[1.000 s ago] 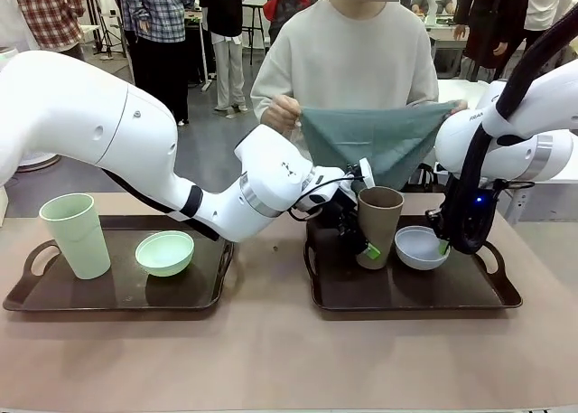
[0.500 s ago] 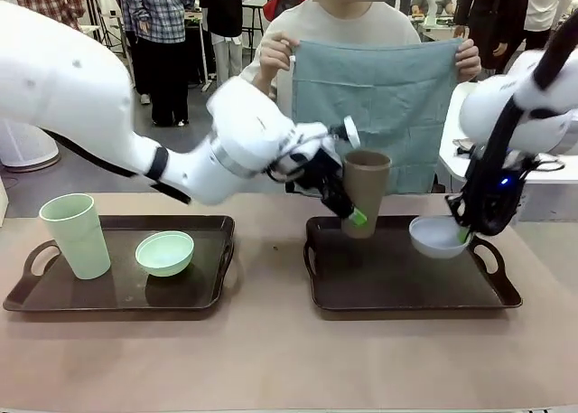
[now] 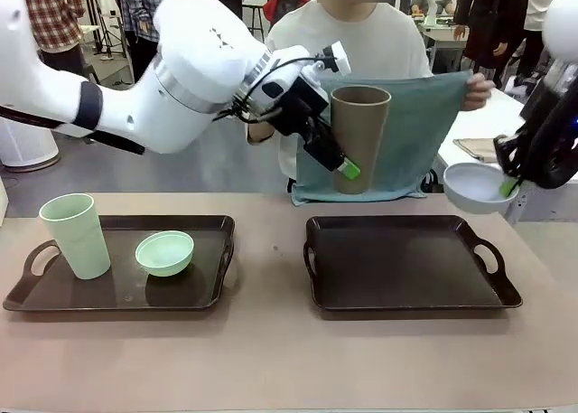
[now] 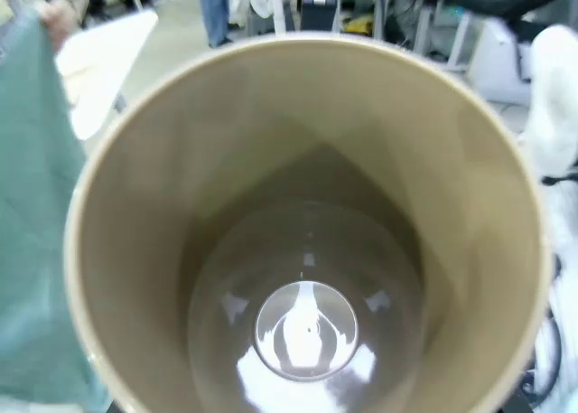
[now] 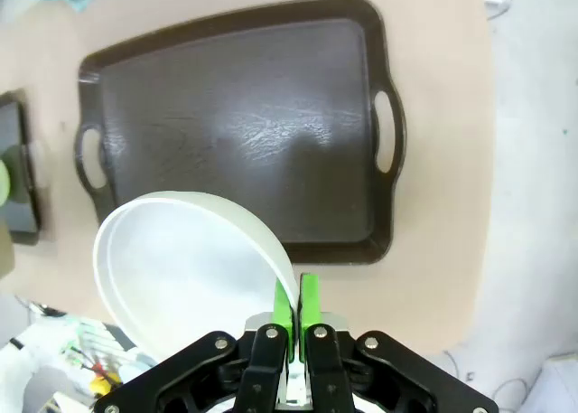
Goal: Set up a tray with a mat and arrange the tableware.
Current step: Pick up the Picnic Bowl and Reusable plastic cup from the Handle tray in front of the human's position and hold them in the air.
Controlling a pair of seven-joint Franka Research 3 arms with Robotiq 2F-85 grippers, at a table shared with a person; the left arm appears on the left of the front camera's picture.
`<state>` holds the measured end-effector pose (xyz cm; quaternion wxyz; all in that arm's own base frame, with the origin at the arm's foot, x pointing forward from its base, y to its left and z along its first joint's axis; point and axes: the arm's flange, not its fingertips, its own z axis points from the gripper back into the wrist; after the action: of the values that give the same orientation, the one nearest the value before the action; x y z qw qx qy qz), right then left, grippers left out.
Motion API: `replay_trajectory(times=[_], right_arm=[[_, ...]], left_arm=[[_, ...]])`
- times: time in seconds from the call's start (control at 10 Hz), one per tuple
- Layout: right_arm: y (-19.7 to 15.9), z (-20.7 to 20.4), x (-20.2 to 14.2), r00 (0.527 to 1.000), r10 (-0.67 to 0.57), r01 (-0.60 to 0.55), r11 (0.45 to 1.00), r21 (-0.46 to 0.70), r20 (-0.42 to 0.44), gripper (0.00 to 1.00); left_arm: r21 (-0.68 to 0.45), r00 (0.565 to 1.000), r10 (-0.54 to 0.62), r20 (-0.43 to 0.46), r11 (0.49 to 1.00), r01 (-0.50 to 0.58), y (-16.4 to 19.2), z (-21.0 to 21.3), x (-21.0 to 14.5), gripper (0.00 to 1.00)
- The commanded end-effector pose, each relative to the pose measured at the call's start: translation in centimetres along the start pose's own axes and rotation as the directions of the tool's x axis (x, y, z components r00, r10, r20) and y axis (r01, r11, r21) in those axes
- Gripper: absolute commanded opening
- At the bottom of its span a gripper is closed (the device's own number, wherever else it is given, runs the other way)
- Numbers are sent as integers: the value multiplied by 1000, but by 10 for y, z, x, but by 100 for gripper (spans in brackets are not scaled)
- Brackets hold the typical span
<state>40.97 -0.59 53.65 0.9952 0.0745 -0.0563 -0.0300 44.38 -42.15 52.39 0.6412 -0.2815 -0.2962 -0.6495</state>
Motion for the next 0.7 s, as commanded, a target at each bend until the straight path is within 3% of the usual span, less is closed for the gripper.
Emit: replay_trajectory(times=[0.0, 0.6], right_arm=[[5, 20, -19, 1000, 22, -23, 999, 25, 22, 0], [6, 30, -19, 999, 16, -16, 1000, 4, 35, 0]], left_arm=[[-3, 1000, -14, -17, 1000, 14, -19, 2, -12, 0], [3, 1000, -11, -12, 1000, 11, -9, 3, 1, 0]])
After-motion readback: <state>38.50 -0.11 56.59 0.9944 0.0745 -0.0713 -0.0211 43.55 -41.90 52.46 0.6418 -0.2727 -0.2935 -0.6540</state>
